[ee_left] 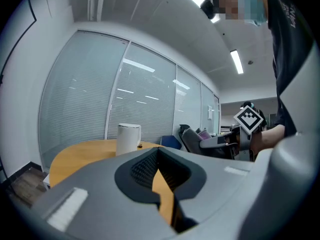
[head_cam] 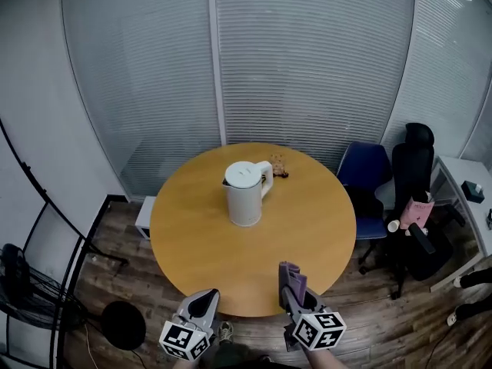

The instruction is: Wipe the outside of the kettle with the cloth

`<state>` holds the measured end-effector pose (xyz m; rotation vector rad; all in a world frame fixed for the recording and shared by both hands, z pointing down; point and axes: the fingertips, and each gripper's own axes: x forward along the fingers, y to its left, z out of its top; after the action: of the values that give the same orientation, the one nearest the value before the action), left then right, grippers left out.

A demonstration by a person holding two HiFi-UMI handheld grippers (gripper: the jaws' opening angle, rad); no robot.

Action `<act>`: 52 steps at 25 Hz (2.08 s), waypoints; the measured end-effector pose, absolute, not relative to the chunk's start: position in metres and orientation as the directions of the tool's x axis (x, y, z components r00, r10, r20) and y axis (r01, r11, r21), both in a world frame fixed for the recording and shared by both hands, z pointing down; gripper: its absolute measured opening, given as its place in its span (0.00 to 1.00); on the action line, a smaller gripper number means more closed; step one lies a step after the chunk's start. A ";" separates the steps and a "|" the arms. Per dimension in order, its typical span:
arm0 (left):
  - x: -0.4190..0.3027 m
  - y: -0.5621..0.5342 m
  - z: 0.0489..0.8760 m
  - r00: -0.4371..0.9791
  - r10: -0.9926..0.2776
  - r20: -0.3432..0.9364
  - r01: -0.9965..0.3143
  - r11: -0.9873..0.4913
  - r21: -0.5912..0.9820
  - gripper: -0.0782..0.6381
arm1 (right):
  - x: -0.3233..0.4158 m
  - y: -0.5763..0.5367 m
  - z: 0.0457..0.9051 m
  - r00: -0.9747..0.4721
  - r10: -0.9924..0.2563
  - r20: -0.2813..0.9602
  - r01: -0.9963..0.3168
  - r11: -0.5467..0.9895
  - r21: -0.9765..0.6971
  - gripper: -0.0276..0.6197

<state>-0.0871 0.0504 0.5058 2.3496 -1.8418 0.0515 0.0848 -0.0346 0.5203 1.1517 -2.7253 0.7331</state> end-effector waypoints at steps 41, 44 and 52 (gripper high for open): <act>-0.216 -0.244 0.534 0.479 -0.861 0.172 -0.877 -0.475 0.067 0.34 | -0.038 -0.215 0.536 -0.538 -0.793 0.286 -0.815 0.402 -0.418 0.20; -0.214 -0.259 0.535 0.479 -0.858 0.185 -0.877 -0.475 0.071 0.41 | -0.039 -0.234 0.533 -0.553 -0.785 0.280 -0.807 0.421 -0.413 0.20; -0.206 -0.289 0.532 0.509 -0.836 0.205 -0.860 -0.506 0.068 0.47 | -0.050 -0.294 0.516 -0.584 -0.777 0.236 -0.794 0.486 -0.365 0.20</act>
<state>-0.2061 -0.2895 0.5320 2.5851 -1.4658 0.2176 -0.0505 -0.2935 0.5164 1.4142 -2.6736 0.6889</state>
